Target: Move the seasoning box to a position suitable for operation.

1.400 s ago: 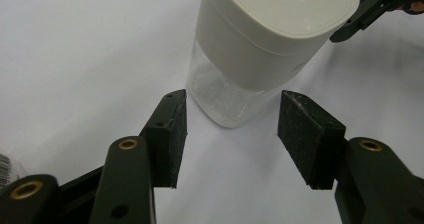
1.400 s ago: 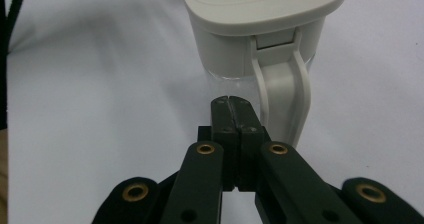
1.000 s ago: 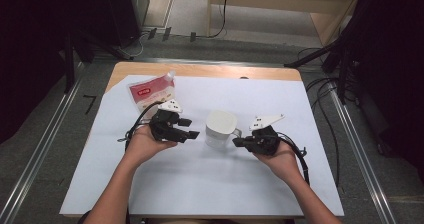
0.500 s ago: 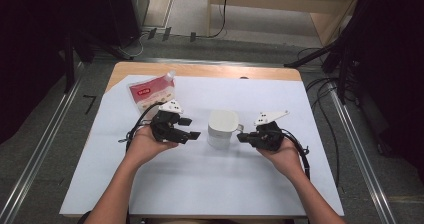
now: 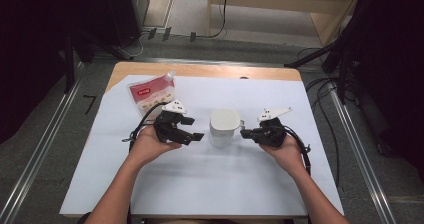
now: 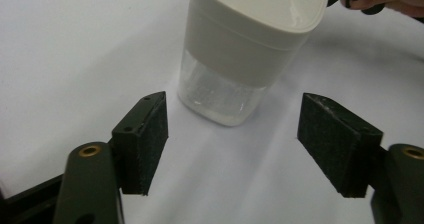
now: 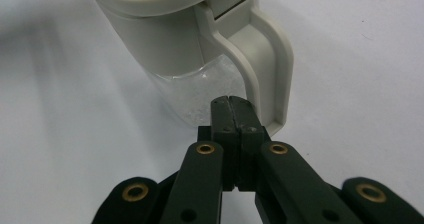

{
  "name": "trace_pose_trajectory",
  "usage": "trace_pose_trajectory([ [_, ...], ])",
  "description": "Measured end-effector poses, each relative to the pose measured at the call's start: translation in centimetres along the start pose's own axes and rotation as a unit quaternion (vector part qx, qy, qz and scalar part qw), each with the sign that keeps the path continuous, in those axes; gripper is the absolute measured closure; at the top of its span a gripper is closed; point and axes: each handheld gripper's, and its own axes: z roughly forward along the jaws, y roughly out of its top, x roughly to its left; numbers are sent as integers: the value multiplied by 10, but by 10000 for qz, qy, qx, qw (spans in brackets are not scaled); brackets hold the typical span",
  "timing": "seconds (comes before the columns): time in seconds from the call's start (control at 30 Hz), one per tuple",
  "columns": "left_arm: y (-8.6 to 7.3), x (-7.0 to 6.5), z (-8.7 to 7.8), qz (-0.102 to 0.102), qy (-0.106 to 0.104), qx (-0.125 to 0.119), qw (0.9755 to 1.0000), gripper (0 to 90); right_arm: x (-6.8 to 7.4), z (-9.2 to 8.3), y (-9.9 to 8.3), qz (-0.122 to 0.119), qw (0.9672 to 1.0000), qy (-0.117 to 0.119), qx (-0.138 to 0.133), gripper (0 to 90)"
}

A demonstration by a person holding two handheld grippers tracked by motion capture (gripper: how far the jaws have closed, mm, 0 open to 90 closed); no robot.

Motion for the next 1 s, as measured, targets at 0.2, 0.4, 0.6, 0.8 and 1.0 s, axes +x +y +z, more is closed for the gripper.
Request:
trace_pose_trajectory([
  [0.2, 7, 0, -1, 39, -129, -45, 9999, 187, 2, -4, 2, -49, 9999, 94, -34, 811],
  [0.4, 23, 1, -4, 338, -156, -53, 9993, 207, 7, -10, 4, -184, 9997, 183, -14, 665],
  [0.6, 36, 11, 3, 517, -263, 167, 9982, 236, 6, -18, 2, -175, 9997, 181, 0, 606],
  [0.8, 41, 21, 10, 605, -511, 209, 9966, 211, 4, -23, -1, -176, 9998, 72, 63, 526],
  [1.0, 38, 28, 19, 569, -538, 343, 9963, 229, 2, -25, -3, -78, 10000, -52, -1, 447],
])
